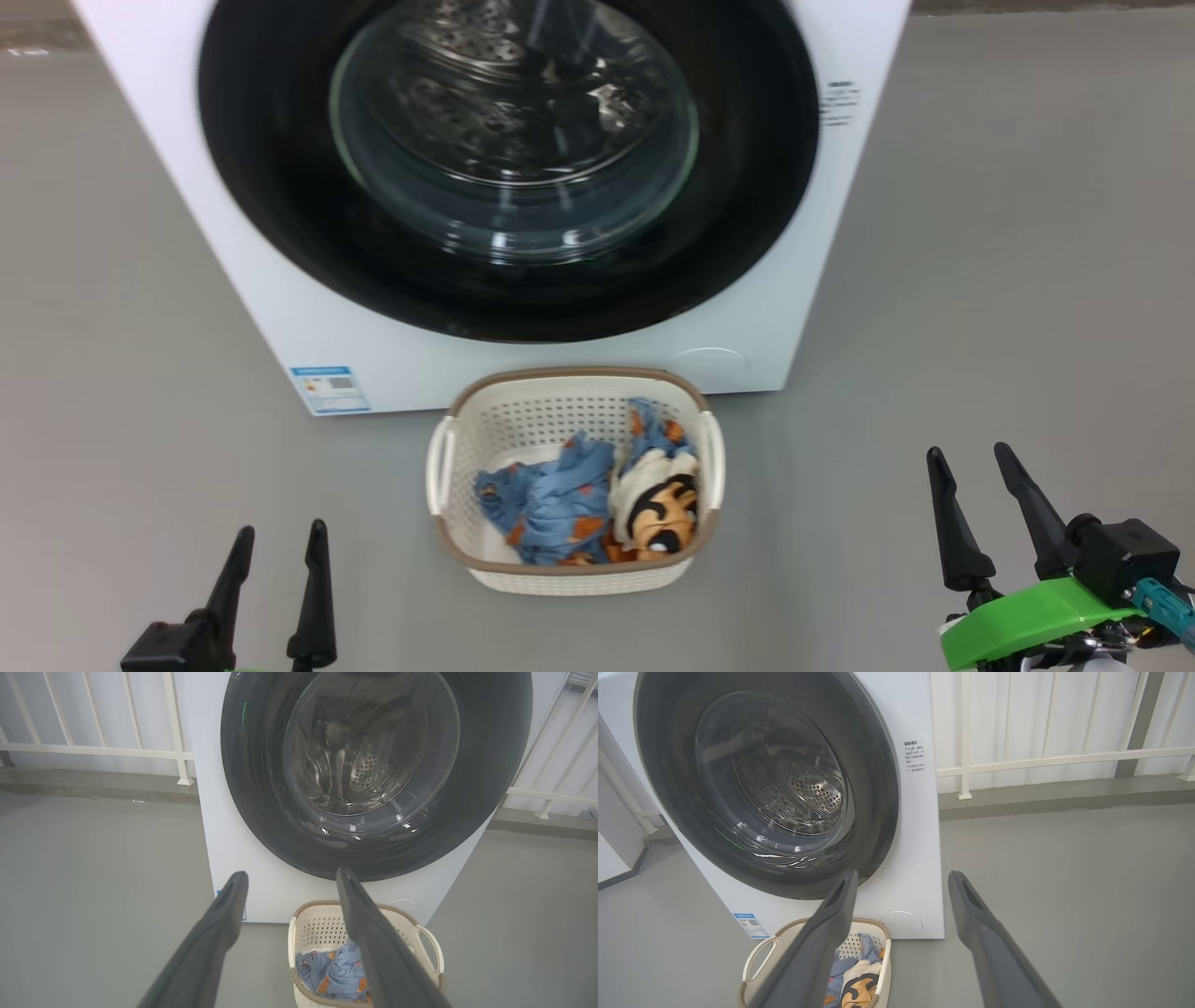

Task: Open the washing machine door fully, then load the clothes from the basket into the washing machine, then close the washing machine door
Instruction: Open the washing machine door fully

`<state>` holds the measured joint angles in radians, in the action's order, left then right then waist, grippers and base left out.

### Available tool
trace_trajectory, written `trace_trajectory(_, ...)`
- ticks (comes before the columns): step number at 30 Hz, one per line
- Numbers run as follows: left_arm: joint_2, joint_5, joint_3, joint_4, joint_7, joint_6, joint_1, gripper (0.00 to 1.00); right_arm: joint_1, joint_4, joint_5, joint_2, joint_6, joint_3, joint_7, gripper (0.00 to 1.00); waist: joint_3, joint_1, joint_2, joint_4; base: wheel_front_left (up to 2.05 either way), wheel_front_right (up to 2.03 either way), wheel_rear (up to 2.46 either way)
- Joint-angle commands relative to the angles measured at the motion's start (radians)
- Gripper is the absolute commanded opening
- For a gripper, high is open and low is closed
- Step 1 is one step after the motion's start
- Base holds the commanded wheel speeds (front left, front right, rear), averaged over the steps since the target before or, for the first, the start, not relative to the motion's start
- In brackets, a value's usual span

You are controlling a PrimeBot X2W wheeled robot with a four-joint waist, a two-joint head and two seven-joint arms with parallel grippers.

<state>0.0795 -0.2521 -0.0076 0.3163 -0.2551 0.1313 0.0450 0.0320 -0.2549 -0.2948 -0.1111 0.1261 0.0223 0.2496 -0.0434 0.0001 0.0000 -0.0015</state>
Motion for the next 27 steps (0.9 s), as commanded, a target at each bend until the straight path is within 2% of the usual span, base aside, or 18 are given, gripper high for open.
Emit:
trace_trajectory(1,0.01,0.01,0.029,-0.018,-0.007,-0.001,0.045,1.0,0.035,0.027,0.011,-0.011,0.005,0.013,0.012,1.0,-0.006,-0.0001,0.0,-0.003,1.23,1.23,-2.46)
trace_trajectory(11,0.008,0.012,0.022,-0.014,-0.007,-0.001,0.059,1.0,0.044,0.029,0.016,-0.009,0.005,0.006,0.012,1.0,-0.018,-0.0001,0.0,-0.007,1.23,1.23,-2.46)
trace_trajectory(16,0.01,-0.024,0.005,-0.021,-0.007,-0.001,0.058,1.0,0.044,0.029,0.017,-0.009,0.005,0.005,0.012,1.0,-0.015,-0.0001,0.0,-0.007,1.04,1.04,-2.08)
trace_trajectory(27,0.021,-0.039,-0.006,-0.019,-0.007,-0.001,0.051,1.0,0.038,0.029,0.015,-0.008,0.005,0.005,0.012,1.0,-0.005,-0.0001,0.0,-0.005,0.4,0.4,-0.8)
